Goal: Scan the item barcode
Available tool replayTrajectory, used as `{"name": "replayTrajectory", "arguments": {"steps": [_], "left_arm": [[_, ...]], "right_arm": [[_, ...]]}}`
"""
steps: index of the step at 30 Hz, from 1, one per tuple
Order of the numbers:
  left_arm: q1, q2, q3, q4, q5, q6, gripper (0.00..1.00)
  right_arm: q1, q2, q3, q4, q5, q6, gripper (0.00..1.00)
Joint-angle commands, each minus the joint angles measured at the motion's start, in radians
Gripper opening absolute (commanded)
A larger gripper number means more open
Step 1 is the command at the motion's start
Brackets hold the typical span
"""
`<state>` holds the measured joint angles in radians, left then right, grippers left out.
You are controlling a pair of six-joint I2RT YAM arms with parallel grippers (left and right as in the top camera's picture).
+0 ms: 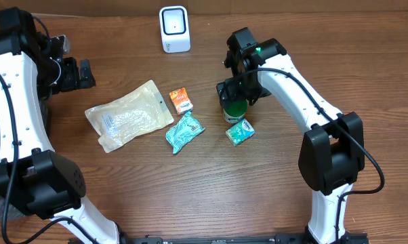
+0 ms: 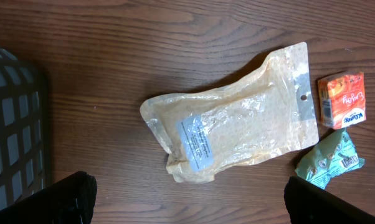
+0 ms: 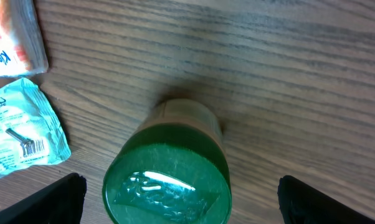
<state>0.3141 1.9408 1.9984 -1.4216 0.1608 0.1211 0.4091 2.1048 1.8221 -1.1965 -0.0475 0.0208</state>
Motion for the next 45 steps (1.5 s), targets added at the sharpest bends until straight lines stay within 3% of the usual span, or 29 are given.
{"name": "replayTrajectory", "arguments": {"steps": [1, 8, 18, 22, 31, 36, 45], "left_arm": [[-0.008, -0.013, 0.024, 0.001, 0.012, -0.017, 0.99], [-0.008, -0.013, 0.024, 0.001, 0.012, -0.017, 1.00], [-0.008, -0.013, 0.024, 0.001, 0.012, -0.017, 1.00], [-0.008, -0.013, 0.024, 0.001, 0.012, -0.017, 0.99], [-0.008, -0.013, 0.024, 0.001, 0.012, -0.017, 1.00], [-0.008, -0.013, 0.024, 0.001, 0.012, -0.017, 1.00], [-0.008, -0.013, 0.024, 0.001, 0.012, -0.017, 1.00]], "right_arm": [[0.003, -0.016, -0.026, 0.029, 0.008, -0.023, 0.96], [0.011, -0.016, -0.082, 0.062, 0.001, -0.023, 0.91], [0.010, -0.017, -0.102, 0.087, 0.000, -0.021, 0.71], [0.010, -0.017, -0.082, 0.082, -0.002, 0.018, 0.56], [0.006, -0.029, 0.061, -0.023, -0.158, 0.024, 0.47], [-0.016, -0.084, 0.171, -0.094, -0.410, 0.014, 0.43], [-0.140, -0.158, 0.171, -0.093, -1.144, -0.249, 0.43]]}}
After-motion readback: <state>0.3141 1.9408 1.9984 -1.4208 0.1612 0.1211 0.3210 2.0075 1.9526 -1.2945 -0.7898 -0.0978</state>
